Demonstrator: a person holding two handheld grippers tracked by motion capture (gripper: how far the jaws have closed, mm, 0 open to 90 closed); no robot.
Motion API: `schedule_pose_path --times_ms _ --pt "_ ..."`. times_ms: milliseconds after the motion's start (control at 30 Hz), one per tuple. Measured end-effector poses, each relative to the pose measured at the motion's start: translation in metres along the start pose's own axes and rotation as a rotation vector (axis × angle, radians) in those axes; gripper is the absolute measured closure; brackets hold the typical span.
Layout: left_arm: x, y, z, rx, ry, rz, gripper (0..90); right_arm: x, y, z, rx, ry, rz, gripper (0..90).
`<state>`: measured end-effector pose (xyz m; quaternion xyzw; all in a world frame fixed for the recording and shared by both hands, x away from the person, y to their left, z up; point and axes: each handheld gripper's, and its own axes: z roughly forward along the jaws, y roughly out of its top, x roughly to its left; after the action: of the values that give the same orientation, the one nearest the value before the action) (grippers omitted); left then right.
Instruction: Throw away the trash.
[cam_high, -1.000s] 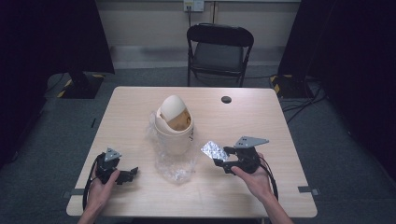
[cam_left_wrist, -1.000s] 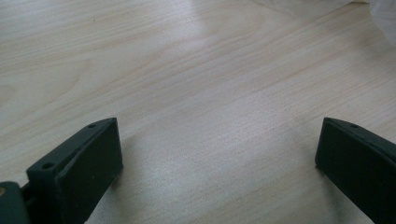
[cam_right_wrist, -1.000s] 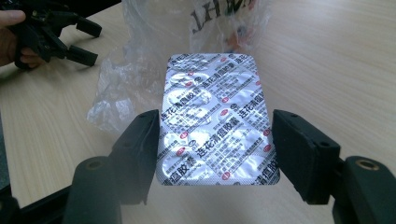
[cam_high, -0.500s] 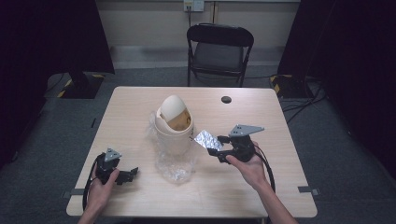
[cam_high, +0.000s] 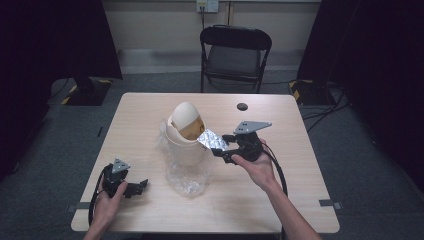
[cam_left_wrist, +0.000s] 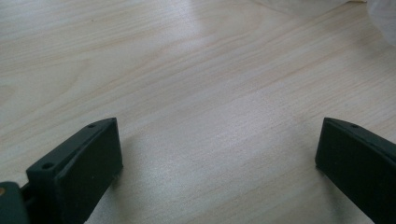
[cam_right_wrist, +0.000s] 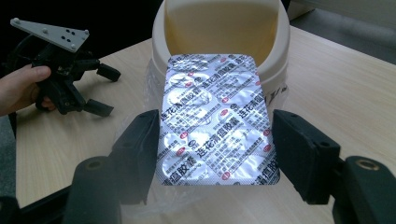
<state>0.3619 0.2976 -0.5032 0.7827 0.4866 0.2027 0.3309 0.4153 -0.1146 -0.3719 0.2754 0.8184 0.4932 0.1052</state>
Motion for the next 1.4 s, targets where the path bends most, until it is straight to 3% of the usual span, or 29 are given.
schedule_pose_path --times_ms 567,1400 --pt "0.000 0.000 0.000 0.000 0.000 0.000 0.0 -0.014 0.023 0.030 0.043 -0.001 0.010 34.4" --pt "0.000 0.000 0.000 0.000 -0.001 -0.001 0.0 -0.022 0.041 0.045 0.031 -0.015 0.034 34.4"
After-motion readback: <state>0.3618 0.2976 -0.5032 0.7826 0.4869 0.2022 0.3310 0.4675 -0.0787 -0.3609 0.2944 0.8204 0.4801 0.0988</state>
